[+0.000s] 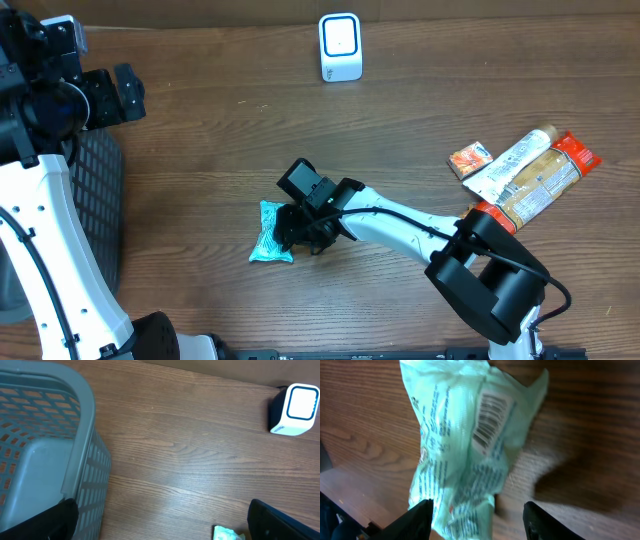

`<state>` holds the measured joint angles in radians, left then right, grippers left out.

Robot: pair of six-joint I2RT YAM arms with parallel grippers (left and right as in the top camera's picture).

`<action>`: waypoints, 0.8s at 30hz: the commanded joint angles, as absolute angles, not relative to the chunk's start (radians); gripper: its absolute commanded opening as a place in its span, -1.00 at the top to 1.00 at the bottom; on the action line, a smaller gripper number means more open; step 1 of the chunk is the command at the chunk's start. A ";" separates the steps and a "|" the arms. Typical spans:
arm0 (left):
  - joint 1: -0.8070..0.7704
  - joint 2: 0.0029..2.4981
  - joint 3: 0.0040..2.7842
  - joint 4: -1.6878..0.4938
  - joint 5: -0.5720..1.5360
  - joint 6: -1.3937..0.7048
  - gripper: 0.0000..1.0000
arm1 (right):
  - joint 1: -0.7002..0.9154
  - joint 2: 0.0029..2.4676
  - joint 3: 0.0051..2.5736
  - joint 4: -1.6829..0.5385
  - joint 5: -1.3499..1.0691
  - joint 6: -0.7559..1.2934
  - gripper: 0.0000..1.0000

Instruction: Scan the item barcode

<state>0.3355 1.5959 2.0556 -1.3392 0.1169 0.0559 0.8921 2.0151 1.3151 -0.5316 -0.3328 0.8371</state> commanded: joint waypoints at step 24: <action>0.339 1.599 2.061 -1.336 0.124 0.071 -1.00 | 0.649 2.051 1.502 -0.960 -0.402 -0.095 0.67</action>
